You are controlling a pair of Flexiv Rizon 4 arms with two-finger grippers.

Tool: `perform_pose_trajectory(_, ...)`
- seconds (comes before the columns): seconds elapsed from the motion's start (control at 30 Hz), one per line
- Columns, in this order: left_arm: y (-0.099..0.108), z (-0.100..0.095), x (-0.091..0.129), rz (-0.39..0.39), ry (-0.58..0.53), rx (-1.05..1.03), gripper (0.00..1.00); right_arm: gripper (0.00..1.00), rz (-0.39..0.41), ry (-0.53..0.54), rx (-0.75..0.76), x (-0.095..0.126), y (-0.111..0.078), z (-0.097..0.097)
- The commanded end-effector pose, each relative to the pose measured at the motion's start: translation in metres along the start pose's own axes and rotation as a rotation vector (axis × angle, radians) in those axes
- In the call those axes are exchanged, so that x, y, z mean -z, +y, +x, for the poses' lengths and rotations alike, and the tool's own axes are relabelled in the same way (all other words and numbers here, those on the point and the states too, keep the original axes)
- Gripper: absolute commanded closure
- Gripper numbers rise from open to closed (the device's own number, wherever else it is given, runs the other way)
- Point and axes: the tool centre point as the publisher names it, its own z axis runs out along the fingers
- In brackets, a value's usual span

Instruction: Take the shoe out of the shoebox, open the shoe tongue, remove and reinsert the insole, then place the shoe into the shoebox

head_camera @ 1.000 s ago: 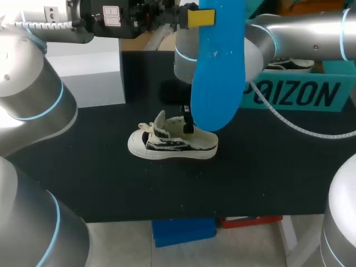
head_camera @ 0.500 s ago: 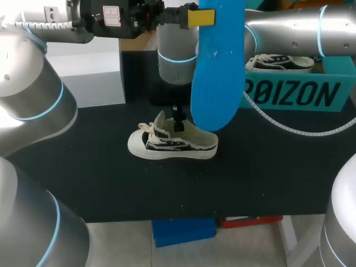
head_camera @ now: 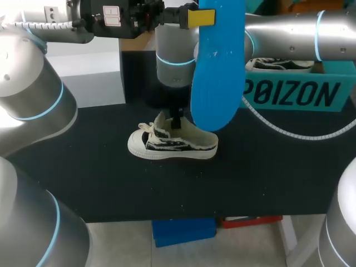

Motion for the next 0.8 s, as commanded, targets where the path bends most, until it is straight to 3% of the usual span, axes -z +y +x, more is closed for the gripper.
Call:
perform_pose_trajectory(0.03,0.0001,0.0004,-0.0010,-0.002,-0.004,0.001,1.00,0.71,0.000,0.003,0.000,-0.0035,0.0037,0.0007)
perform_pose_trajectory(0.37,0.0001,0.0004,-0.0010,-0.002,-0.004,0.001,1.00,0.66,-0.017,0.014,0.000,-0.0100,0.0092,0.0060)
perform_pose_trajectory(0.47,0.0001,0.0004,-0.0010,-0.002,-0.004,0.001,1.00,0.76,-0.018,0.016,-0.002,-0.0113,0.0085,0.0074)
perform_pose_trajectory(0.53,0.0001,0.0004,-0.0010,-0.002,-0.004,0.001,1.00,1.00,-0.019,0.017,-0.004,-0.0116,0.0083,0.0081)
perform_pose_trajectory(0.8,0.0001,0.0004,-0.0010,-0.002,-0.004,0.001,1.00,1.00,-0.051,0.026,0.003,-0.0134,0.0094,0.0103)
